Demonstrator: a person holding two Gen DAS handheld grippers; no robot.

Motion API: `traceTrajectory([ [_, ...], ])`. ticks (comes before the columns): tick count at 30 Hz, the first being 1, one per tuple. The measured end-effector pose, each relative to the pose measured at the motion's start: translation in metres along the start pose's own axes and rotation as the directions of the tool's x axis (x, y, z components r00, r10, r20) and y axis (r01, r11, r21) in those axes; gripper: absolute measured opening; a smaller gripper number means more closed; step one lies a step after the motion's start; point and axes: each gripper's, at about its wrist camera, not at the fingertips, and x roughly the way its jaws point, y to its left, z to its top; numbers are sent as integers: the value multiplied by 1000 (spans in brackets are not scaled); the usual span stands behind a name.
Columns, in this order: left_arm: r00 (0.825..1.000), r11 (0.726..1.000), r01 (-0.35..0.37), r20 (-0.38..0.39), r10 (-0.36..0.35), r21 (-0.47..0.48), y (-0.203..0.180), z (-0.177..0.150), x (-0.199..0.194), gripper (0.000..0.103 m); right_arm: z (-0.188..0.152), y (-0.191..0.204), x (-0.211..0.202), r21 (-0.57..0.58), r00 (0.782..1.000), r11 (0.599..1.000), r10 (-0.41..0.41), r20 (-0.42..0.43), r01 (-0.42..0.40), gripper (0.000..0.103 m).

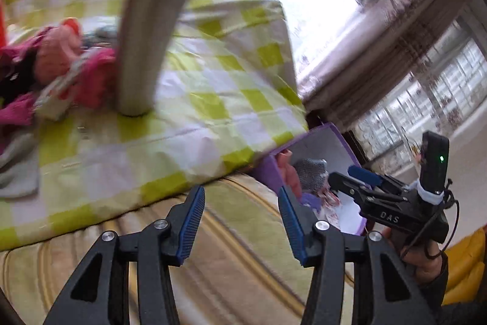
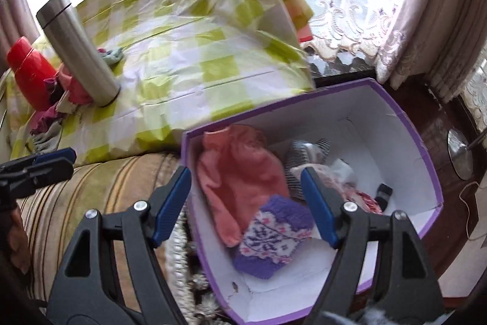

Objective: Organize soft objects
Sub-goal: 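Grasp the grey drawstring bag with the left tool while the right tool grasps the pink knit glove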

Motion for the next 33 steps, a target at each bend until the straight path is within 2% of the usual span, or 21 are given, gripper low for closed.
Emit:
traceTrajectory([
  [3, 990, 986, -91, 94, 104, -138, 55, -4, -45, 51, 10, 45, 4, -92, 998, 994, 64, 4, -64, 77],
  [7, 956, 941, -212, 142, 256, -265, 117, -10, -85, 51, 23, 109, 10, -227, 991, 965, 134, -1, -131, 77],
  [11, 941, 892, -259, 110, 319, -370, 170, -14, -98, 51, 31, 167, 19, -343, 980, 919, 197, -23, -193, 77],
  [14, 947, 861, -254, 67, 314, -442, 199, -12, -94, 51, 36, 203, 25, -407, 973, 886, 229, -36, -223, 77],
  [17, 938, 827, -291, 26, 345, -480, 222, -12, -89, 51, 40, 236, 31, -465, 966, 851, 255, -43, -245, 77],
  [19, 933, 817, -309, 13, 360, -487, 233, -9, -87, 51, 43, 254, 37, -493, 963, 832, 263, -52, -254, 77],
  [20, 925, 812, -332, 5, 381, -480, 237, -6, -84, 51, 44, 262, 40, -503, 961, 824, 270, -58, -262, 77],
  [25, 908, 821, -387, -17, 419, -421, 250, 11, -68, 51, 51, 297, 54, -547, 955, 789, 286, -78, -281, 77],
  [29, 917, 853, -383, -30, 399, -354, 253, 19, -51, 50, 59, 319, 61, -574, 948, 763, 308, -81, -297, 77],
  [30, 917, 860, -384, -29, 398, -337, 252, 20, -50, 45, 60, 324, 63, -581, 947, 757, 312, -80, -299, 77],
  [32, 925, 874, -369, -31, 379, -316, 249, 21, -46, 28, 65, 335, 69, -595, 945, 745, 317, -83, -302, 77],
  [33, 928, 880, -361, -22, 373, -310, 248, 19, -46, 26, 67, 341, 72, -602, 943, 737, 322, -85, -306, 77],
])
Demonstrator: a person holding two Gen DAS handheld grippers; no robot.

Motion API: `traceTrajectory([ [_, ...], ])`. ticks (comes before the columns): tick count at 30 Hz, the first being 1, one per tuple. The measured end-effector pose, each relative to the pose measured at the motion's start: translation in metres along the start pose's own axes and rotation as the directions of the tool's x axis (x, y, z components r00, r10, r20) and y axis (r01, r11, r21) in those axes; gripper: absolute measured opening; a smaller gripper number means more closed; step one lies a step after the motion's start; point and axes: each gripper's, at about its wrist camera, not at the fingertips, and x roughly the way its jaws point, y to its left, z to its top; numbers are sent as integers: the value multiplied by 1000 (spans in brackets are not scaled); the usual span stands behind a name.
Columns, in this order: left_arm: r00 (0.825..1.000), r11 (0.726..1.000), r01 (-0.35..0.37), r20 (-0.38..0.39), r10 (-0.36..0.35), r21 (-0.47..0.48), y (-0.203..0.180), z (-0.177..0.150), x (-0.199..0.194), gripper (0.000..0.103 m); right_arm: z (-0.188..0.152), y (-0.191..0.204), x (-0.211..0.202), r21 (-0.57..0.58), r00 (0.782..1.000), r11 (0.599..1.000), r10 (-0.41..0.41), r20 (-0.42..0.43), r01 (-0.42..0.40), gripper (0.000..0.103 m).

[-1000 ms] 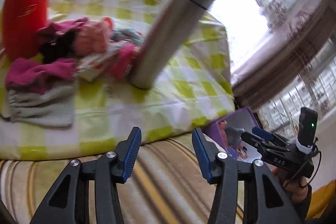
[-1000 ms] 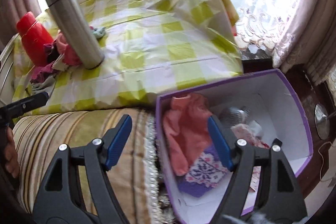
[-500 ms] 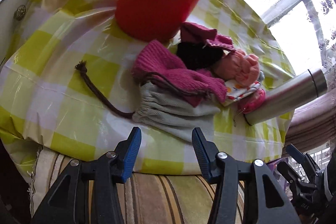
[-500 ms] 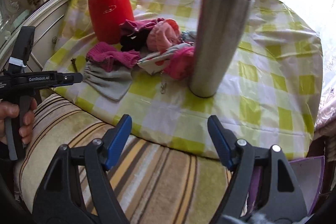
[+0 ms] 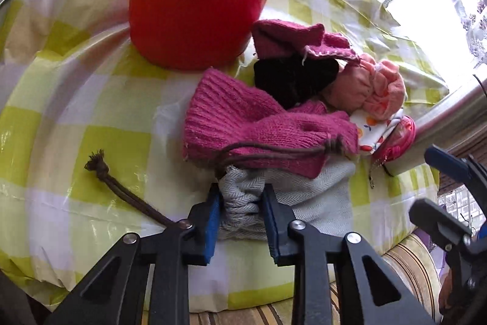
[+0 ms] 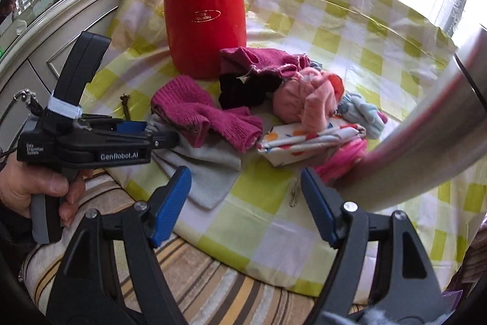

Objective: Organize soft objects
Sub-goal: 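Grasp the grey drawstring bag with the left tool while the right tool grasps the pink knit glove, then carry the bag and glove into the purple box and open both tools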

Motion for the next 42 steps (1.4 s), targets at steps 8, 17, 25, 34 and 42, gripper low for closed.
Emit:
traceTrajectory([
  [8, 999, 999, 29, 35, -28, -15, 8, -16, -22, 23, 35, 18, 39, -67, 1000, 997, 30, -5, -30, 77],
  [17, 999, 999, 31, 10, -30, -41, 18, -39, -39, 23, 46, 46, 99, -141, 987, 983, 100, -126, -117, 77],
  [25, 999, 998, -6, 51, 9, -64, 23, -47, -53, 23, 38, 55, 117, -136, 984, 982, 109, -143, -129, 37],
  [34, 991, 997, -25, 130, 35, -75, 19, -58, -80, 23, -4, 23, 52, 22, 994, 995, 100, -37, -100, 17],
  [42, 981, 999, -12, 195, 17, -30, -8, -57, -98, 23, -57, -35, -26, 206, 999, 978, 1, 47, -11, 17],
])
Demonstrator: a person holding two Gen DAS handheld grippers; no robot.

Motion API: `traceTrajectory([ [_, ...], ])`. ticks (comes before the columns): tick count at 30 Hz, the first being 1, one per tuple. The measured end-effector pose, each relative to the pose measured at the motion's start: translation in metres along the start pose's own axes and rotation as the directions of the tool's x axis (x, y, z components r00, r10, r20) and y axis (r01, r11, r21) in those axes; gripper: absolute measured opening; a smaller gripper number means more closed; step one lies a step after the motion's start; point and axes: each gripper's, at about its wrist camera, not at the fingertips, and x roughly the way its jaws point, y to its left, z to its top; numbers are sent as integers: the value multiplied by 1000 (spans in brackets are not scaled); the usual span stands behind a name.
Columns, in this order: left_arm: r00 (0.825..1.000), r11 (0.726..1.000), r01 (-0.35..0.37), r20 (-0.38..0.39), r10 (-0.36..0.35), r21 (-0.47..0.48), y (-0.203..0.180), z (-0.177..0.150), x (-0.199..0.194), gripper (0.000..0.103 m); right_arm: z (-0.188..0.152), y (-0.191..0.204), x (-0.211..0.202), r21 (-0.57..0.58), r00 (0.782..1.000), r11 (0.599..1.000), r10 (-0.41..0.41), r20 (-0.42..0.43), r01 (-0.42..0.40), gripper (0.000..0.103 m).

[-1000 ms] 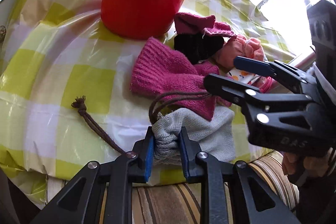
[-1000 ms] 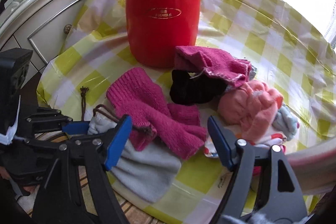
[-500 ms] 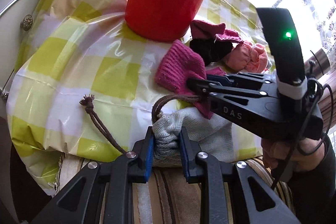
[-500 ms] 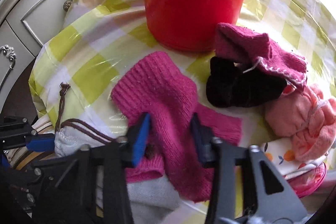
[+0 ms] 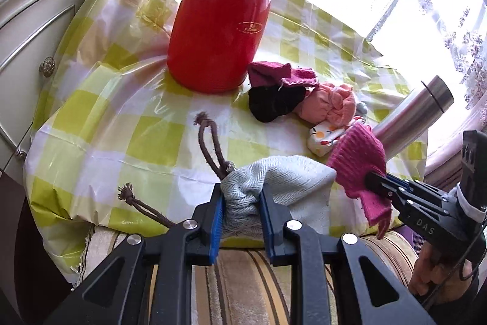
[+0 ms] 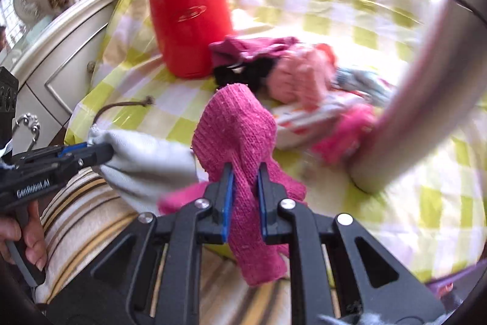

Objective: Organize soft objects
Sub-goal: 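Carry the bag and glove into the purple box and open both tools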

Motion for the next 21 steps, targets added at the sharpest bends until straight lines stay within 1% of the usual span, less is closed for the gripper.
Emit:
traceTrajectory([
  [5, 999, 998, 47, 23, -48, 39, -27, -2, -9, 23, -28, -45, -36, 120, 999, 992, -41, 17, 39, 17],
  [7, 996, 995, 78, 27, -80, 54, -40, -2, -12, 23, -39, -61, -50, 161, 998, 985, -62, 33, 56, 17],
  [9, 994, 992, 102, 24, -104, 81, -56, -3, -13, 23, -48, -78, -67, 197, 995, 978, -83, 49, 71, 17],
  [12, 987, 980, 161, 1, -162, 113, -81, -8, -13, 23, -63, -101, -89, 245, 990, 964, -122, 66, 103, 17],
  [16, 972, 958, 235, -39, -232, 166, -124, -17, -9, 23, -86, -130, -115, 301, 982, 942, -176, 67, 148, 17],
  [21, 943, 911, 332, -105, -316, 244, -185, -32, -1, 23, -119, -165, -144, 374, 968, 903, -247, 44, 214, 17],
])
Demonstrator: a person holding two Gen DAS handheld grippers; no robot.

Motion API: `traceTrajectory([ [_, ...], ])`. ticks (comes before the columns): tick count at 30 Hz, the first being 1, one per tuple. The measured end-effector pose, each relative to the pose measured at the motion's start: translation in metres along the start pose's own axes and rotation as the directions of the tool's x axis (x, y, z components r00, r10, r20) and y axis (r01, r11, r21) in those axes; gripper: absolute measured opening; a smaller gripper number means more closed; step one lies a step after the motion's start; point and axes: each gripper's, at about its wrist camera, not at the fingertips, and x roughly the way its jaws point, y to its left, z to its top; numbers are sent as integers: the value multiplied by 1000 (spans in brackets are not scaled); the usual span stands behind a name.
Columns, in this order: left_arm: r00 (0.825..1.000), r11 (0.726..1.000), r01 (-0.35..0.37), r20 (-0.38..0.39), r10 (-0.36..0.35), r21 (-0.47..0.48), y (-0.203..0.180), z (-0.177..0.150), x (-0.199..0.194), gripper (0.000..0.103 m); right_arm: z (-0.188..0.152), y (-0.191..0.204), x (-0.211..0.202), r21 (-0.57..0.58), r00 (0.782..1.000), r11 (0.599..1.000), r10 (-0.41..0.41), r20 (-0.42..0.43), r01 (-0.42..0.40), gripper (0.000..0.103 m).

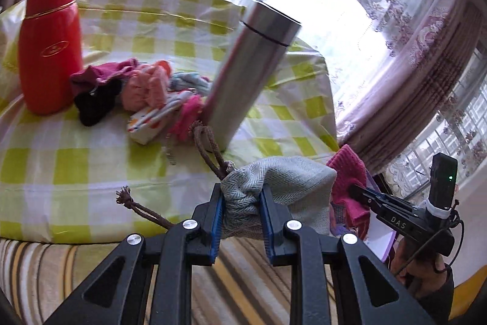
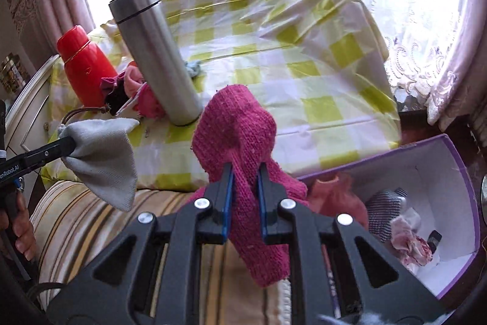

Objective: Organize soft objects
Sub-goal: 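Carry the bag and glove into the purple box and open both tools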

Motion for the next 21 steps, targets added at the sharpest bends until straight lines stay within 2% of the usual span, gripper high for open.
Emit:
traceTrajectory([
  [9, 987, 980, 130, -111, -114, 151, -94, -8, 51, 23, -32, -85, -33, 144, 988, 978, -153, -13, 153, 17],
  [14, 969, 956, 200, -190, -159, 216, -139, -20, 73, 23, -47, -122, -49, 196, 974, 955, -224, -23, 224, 17],
  [19, 943, 921, 277, -259, -207, 273, -179, -34, 89, 23, -63, -149, -53, 237, 967, 938, -248, -52, 253, 17],
  [20, 933, 914, 303, -277, -228, 270, -184, -37, 93, 28, -65, -152, -52, 231, 966, 938, -250, -63, 258, 18],
  [21, 920, 907, 329, -305, -246, 262, -189, -39, 97, 39, -67, -152, -52, 216, 963, 938, -260, -72, 270, 19],
])
